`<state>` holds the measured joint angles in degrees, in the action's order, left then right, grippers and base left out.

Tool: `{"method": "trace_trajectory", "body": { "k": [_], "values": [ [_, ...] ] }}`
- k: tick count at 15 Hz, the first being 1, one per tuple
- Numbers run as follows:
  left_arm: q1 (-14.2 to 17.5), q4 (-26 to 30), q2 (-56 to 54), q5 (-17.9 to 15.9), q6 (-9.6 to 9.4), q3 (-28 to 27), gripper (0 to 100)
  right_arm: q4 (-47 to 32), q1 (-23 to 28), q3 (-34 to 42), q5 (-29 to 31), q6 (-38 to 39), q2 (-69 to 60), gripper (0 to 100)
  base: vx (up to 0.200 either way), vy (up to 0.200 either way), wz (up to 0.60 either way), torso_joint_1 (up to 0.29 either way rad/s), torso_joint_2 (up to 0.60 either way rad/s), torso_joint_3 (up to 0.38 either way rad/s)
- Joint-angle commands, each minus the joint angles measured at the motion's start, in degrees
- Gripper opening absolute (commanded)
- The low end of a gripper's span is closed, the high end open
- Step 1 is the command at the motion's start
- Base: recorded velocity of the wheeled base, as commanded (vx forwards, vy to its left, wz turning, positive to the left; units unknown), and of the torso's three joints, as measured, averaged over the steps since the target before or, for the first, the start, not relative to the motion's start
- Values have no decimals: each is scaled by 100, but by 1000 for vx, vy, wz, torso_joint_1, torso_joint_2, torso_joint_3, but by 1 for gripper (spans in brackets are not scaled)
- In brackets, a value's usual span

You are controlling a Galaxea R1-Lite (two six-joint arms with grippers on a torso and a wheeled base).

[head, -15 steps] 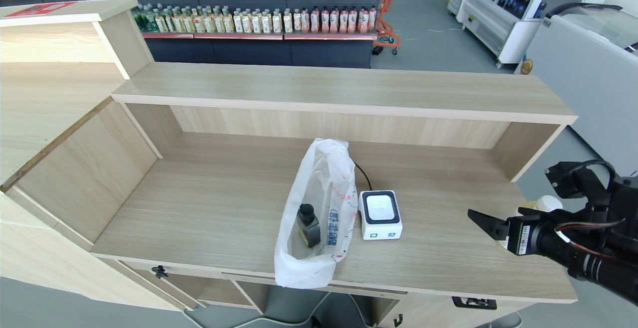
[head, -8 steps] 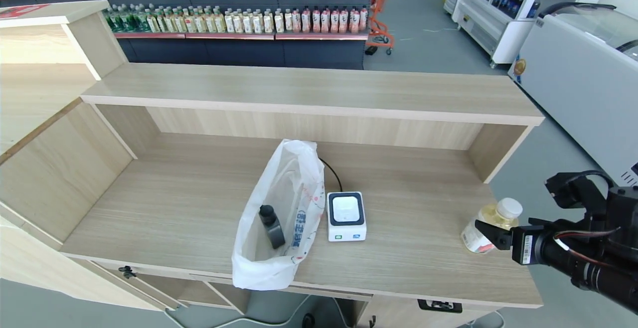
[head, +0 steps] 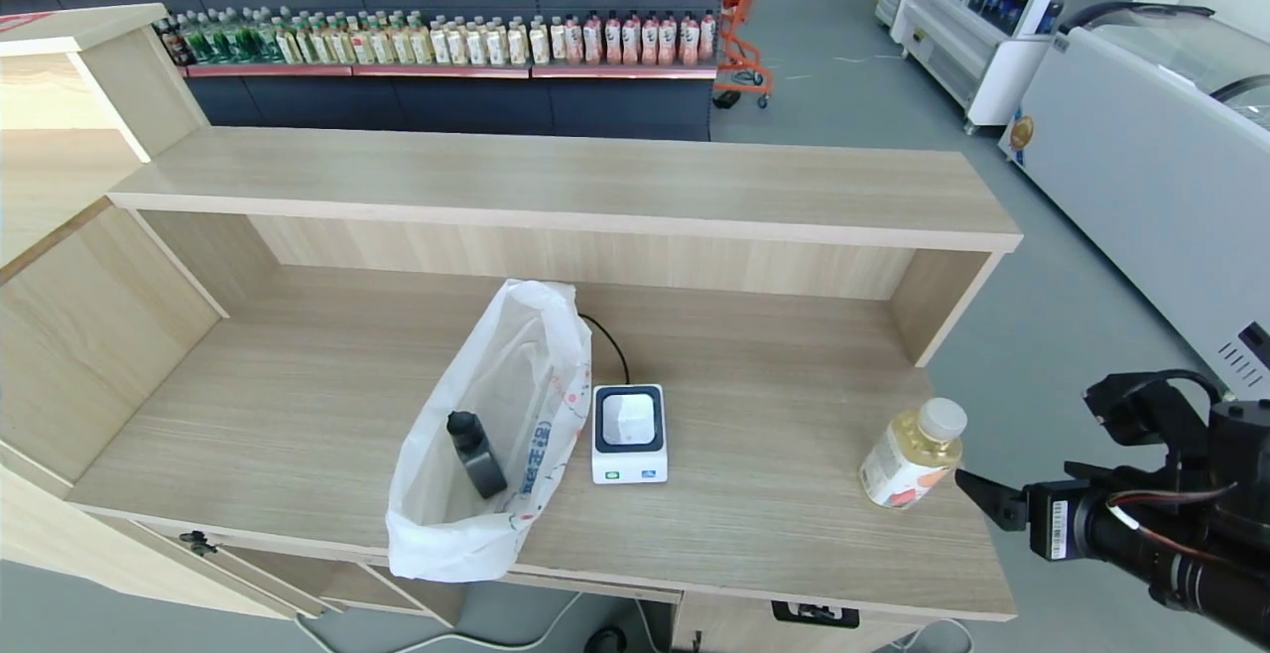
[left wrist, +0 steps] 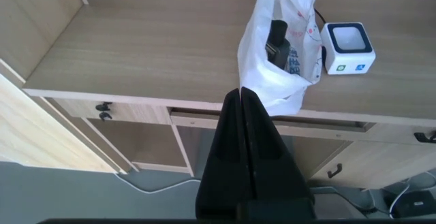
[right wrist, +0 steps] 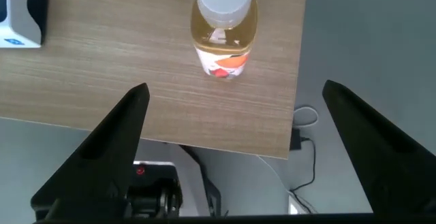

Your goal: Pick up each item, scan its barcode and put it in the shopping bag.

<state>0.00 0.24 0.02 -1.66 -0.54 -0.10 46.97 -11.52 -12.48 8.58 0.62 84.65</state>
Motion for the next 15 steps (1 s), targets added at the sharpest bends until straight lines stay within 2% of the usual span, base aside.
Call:
{"method": "trace_trajectory", "body": {
  "k": [1,11,12,15],
  "values": [
    [0,2,-2,-1,1,1,0,-127,71,158,214,-89,60,100,0,0,0,0,0,0],
    [0,-7,-2,-1,1,1,0,-144,229,97,451,228,992,100,0,0,0,0,0,0],
    [0,2,-2,-1,1,1,0,163,220,88,451,237,1203,100,0,0,0,0,0,0],
    [0,2,-2,-1,1,1,0,1772,194,185,460,175,2178,100,0,0,0,0,0,0]
  ]
}}
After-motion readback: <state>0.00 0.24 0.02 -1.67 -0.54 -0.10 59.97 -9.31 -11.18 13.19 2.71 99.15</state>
